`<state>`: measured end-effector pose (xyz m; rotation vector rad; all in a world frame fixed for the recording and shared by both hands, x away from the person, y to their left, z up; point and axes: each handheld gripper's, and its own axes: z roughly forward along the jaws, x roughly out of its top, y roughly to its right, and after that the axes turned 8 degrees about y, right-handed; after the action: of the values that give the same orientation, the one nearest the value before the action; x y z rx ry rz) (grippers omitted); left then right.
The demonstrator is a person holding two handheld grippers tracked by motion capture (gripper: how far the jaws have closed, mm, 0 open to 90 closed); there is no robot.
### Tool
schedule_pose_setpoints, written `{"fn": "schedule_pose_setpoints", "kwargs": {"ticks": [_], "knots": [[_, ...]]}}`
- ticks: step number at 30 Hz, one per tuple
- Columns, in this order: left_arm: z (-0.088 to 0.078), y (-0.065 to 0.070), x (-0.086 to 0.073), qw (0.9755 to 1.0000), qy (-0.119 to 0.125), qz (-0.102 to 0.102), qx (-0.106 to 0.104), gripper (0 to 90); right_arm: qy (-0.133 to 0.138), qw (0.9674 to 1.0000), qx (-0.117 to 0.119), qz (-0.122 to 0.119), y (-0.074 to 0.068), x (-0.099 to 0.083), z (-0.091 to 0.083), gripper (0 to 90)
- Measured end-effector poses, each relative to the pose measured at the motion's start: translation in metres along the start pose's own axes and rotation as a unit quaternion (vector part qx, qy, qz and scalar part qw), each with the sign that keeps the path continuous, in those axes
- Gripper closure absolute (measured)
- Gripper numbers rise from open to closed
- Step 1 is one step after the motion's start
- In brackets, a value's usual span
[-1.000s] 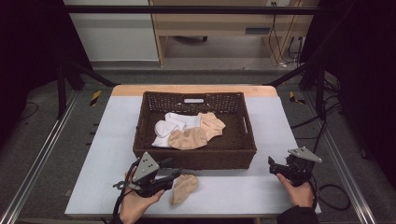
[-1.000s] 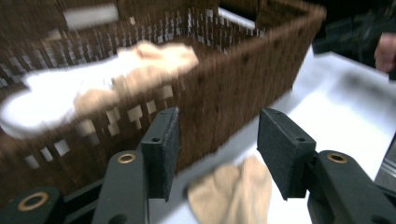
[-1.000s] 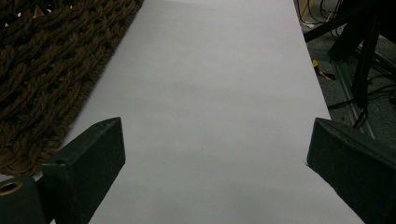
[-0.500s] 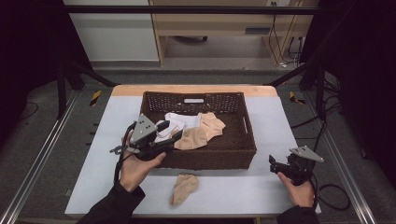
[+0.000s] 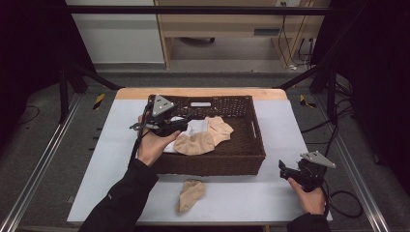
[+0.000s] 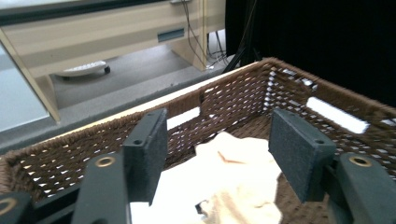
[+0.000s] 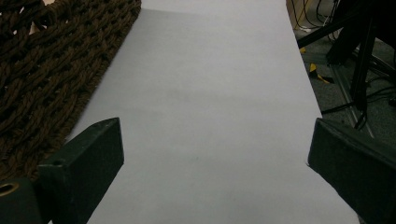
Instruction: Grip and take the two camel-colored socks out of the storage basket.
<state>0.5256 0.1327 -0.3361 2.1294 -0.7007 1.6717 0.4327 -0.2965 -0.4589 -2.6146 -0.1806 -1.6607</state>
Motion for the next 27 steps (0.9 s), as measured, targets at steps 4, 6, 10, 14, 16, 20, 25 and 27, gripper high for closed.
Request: {"fn": "schedule_pose_setpoints", "kwargs": {"ticks": [4, 6, 10, 14, 16, 20, 25, 27], "knots": [[0.014, -0.009, -0.009, 0.9997, -0.024, -0.001, 0.009, 36.8, 0.000, 1.0000, 0.000, -0.001, 0.000, 0.000, 0.000, 3.8], [0.019, -0.012, -0.014, 0.9994, -0.033, -0.003, 0.012, 37.0, -0.001, 1.0000, 0.000, 0.000, 0.000, 0.000, 0.000, 3.8], [0.028, -0.017, -0.025, 0.9989, -0.045, -0.004, 0.013, 38.2, -0.001, 1.0000, 0.000, -0.003, 0.000, 0.000, 0.001, 3.9], [0.035, -0.021, -0.037, 0.9978, -0.065, 0.002, 0.016, 41.7, -0.001, 1.0000, -0.001, -0.002, 0.000, 0.000, 0.002, 3.9], [0.038, -0.021, -0.042, 0.9970, -0.075, 0.008, 0.015, 43.2, -0.002, 1.0000, -0.001, -0.002, 0.000, 0.000, 0.002, 3.9], [0.043, -0.021, -0.053, 0.9945, -0.103, 0.013, 0.013, 46.5, -0.004, 1.0000, -0.001, -0.003, 0.000, 0.000, 0.002, 3.9], [0.049, -0.021, -0.066, 0.9909, -0.135, 0.008, 0.003, 46.4, -0.005, 1.0000, -0.001, -0.004, -0.001, 0.000, 0.003, 4.0], [0.051, -0.021, -0.070, 0.9888, -0.149, 0.006, 0.001, 45.9, -0.004, 1.0000, -0.001, -0.005, 0.000, 0.000, 0.003, 4.0]]}}
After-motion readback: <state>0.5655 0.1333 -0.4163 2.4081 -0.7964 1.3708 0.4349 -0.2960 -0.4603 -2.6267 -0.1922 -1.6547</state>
